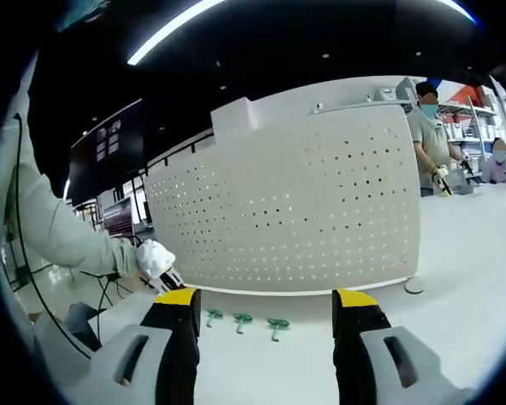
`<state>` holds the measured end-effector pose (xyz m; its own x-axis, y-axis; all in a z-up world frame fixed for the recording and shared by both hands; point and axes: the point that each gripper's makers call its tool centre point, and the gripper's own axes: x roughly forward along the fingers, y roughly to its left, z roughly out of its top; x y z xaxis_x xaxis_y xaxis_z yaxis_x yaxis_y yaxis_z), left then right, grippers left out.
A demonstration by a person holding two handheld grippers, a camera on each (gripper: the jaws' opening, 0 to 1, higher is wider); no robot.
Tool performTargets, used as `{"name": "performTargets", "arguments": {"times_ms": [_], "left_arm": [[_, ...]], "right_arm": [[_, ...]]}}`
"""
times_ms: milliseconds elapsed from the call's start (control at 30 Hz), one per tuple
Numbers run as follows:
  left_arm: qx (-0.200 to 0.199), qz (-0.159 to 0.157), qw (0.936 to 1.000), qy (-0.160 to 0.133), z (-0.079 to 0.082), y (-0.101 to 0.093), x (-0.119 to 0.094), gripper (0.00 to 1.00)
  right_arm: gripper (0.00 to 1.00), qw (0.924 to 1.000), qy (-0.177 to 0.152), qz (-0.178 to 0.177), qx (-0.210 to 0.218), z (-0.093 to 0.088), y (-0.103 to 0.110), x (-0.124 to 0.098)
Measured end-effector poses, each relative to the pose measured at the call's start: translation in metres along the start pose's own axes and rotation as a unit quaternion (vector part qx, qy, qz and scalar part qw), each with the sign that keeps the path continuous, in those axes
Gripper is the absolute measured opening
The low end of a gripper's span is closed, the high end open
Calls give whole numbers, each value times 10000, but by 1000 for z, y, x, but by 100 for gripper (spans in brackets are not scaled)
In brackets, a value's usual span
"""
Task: Insert the hook assembly into the mounting plate slot until the hook locks in place.
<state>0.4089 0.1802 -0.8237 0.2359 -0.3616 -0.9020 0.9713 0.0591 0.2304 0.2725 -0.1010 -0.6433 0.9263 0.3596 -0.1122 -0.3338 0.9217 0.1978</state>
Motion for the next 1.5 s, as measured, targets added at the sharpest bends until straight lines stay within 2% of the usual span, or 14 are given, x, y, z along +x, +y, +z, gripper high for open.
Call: {"name": "performTargets", "arguments": {"times_ms": [267, 500, 867, 1233, 1333, 1367, 1433, 1500], "left_arm": [[-161, 199, 9997, -47, 3, -3, -1, 3], [-496, 397, 9977, -241, 6, -5, -9, 3], [-913, 943, 9889, -697, 12, 0, -43, 3], [-1491, 1485, 9685, -1329, 25, -3, -77, 3], [-1625, 1667, 9595, -1586, 34, -6, -89, 3], [-1641, 1691, 9583, -1617, 35, -6, -90, 3], [-1750, 1810, 9506, -1816, 43, -8, -98, 3], [-1971, 1886, 9403, -2035, 50, -9, -105, 3]], "right_arm": [[61, 10000, -26, -14, 10, 1, -1, 0], [61, 10000, -69, -34, 7, 3, -2, -1], [61, 9998, -105, 22, -173, 5, 3, -1], [60, 9980, -81, 196, -596, 6, 16, -1], [58, 9973, -44, 172, -715, 5, 16, -1], [58, 9973, -55, 194, -711, 6, 17, -1], [57, 9970, -64, 230, -734, 6, 20, -1], [56, 9966, -50, 259, -776, 6, 21, 0]]}}
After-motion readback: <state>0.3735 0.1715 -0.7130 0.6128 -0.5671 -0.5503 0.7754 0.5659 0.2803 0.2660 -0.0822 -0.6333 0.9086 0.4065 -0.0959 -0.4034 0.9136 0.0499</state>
